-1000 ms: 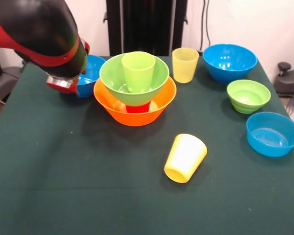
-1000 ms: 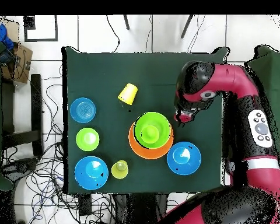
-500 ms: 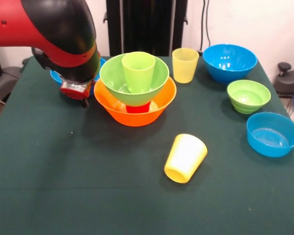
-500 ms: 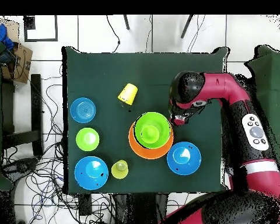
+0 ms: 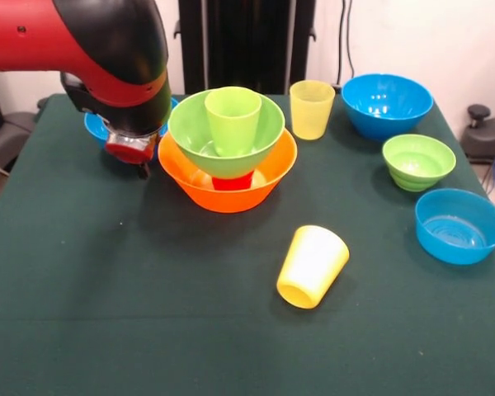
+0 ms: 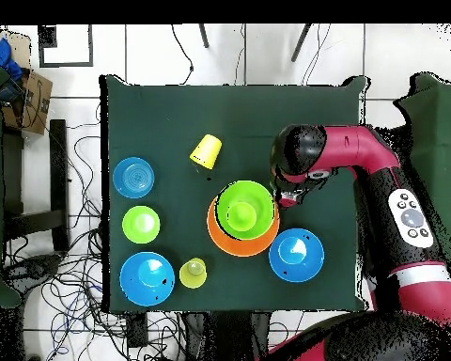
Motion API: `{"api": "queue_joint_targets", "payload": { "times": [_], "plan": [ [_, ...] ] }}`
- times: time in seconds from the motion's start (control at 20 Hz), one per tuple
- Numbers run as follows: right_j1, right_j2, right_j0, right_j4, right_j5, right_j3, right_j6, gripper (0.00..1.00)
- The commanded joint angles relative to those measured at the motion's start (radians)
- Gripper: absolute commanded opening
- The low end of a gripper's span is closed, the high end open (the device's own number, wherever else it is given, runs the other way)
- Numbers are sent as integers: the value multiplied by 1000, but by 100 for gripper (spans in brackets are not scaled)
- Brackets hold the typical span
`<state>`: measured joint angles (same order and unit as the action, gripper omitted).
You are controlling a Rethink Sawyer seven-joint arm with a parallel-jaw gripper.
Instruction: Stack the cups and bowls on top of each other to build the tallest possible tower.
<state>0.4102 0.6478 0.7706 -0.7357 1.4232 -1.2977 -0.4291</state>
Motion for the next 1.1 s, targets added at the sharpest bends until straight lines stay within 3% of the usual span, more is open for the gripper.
{"api": "queue_joint_targets", "payload": {
  "times": [0.05,0.2,0.35,0.65,1.1],
  "plan": [
    [-4,-59,-29,-58,-55,-32,19,100],
    [10,-70,-21,-61,-66,-45,17,100],
    [3,-66,-40,-96,-28,-17,114,100],
    [-7,-57,-28,-110,-8,5,196,100],
    [-7,-48,-21,-124,-1,-8,251,100]
  ]
}}
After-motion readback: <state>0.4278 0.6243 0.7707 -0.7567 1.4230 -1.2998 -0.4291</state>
